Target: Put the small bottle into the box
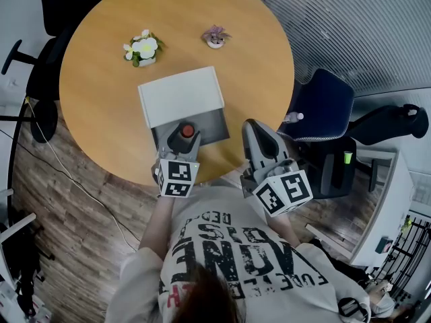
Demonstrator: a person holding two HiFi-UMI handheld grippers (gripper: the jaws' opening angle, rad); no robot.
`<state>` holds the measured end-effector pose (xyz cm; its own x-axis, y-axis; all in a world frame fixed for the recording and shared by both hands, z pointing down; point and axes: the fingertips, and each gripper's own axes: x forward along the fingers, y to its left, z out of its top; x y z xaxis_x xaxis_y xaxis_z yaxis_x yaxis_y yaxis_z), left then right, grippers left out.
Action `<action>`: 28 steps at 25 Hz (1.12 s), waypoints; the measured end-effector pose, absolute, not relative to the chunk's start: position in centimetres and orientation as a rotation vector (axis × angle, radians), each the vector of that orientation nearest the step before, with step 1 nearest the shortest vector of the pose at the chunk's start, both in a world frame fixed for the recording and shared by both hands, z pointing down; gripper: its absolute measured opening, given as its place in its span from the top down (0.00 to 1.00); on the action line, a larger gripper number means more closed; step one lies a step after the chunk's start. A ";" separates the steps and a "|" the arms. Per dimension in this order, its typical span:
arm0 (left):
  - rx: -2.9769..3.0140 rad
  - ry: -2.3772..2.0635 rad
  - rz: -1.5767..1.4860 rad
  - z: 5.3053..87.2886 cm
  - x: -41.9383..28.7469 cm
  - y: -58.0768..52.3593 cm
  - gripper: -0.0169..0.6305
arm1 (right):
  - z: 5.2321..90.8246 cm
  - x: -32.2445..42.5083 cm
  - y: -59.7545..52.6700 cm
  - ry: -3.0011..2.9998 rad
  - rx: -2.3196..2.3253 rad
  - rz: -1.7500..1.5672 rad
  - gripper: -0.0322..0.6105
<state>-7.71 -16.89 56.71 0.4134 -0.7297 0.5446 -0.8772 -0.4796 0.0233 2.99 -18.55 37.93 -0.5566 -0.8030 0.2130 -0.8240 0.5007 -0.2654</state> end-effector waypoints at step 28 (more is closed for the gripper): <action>2.437 -1.451 0.571 51.9 -9.3 -16.6 0.87 | 37.7 0.5 -17.4 -2.676 1.433 0.516 0.93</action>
<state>-9.27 -16.63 51.93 0.4281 -0.7832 0.4510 -0.8804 -0.4740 0.0125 0.50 -17.36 37.66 -0.5652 -0.7977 0.2102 -0.8187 0.5111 -0.2617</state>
